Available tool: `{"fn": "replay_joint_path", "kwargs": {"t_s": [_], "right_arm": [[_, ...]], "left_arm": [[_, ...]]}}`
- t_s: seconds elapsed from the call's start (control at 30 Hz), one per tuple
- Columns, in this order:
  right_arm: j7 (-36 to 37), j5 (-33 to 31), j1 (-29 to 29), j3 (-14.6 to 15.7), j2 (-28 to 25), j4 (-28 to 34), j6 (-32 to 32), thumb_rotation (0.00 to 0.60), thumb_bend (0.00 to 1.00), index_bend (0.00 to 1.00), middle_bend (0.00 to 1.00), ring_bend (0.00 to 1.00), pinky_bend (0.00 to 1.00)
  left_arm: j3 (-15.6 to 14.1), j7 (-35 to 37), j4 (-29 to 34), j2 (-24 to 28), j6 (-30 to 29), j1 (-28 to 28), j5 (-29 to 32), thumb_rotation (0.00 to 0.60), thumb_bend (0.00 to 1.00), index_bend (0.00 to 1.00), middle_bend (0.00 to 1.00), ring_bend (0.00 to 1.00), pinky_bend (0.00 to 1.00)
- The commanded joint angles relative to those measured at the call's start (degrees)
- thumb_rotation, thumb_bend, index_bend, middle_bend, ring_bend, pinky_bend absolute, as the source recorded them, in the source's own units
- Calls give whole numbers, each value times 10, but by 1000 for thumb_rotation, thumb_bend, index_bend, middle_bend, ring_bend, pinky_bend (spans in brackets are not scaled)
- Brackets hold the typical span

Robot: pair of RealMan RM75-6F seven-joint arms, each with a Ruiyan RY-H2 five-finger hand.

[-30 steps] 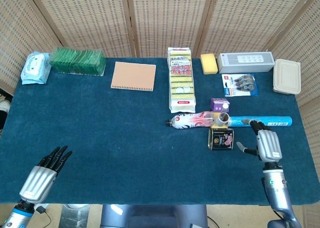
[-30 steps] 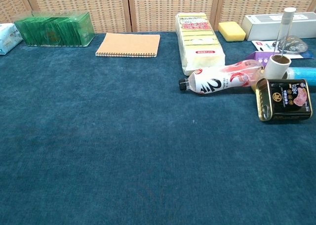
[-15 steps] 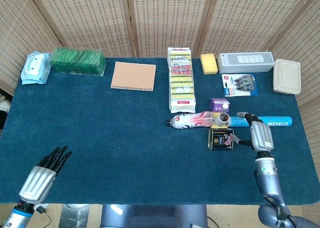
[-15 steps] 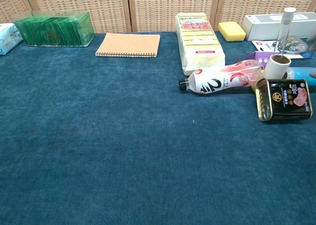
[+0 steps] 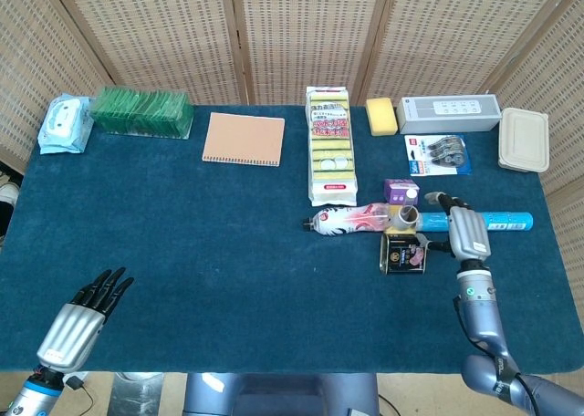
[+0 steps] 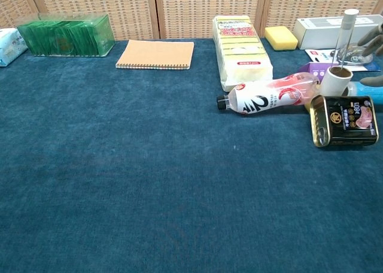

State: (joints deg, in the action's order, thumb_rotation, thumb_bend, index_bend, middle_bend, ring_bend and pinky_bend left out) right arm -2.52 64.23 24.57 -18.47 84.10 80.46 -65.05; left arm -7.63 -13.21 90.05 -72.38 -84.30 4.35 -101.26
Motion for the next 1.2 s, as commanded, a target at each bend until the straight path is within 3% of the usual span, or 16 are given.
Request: {"fn": "replay_joint_path", "kwargs": {"t_s": [0.03, 0.7, 1.2], "right_arm": [[-14, -3, 3, -1, -2, 15, -5, 600, 245, 269, 317, 289, 300], [-82, -52, 49, -14, 34, 12, -6, 600, 246, 287, 330, 306, 309], [-85, -57, 51, -11, 34, 15, -18, 600, 261, 386, 392, 351, 338]], "left_arm": [[-1, -2, 1, -1, 3, 1, 0, 600, 206, 31, 17, 21, 227], [-1, 5, 1, 4, -3, 0, -2, 600, 206, 32, 17, 22, 227], [-2, -1, 3, 2, 3, 0, -1, 600, 206, 31, 17, 22, 228]]}}
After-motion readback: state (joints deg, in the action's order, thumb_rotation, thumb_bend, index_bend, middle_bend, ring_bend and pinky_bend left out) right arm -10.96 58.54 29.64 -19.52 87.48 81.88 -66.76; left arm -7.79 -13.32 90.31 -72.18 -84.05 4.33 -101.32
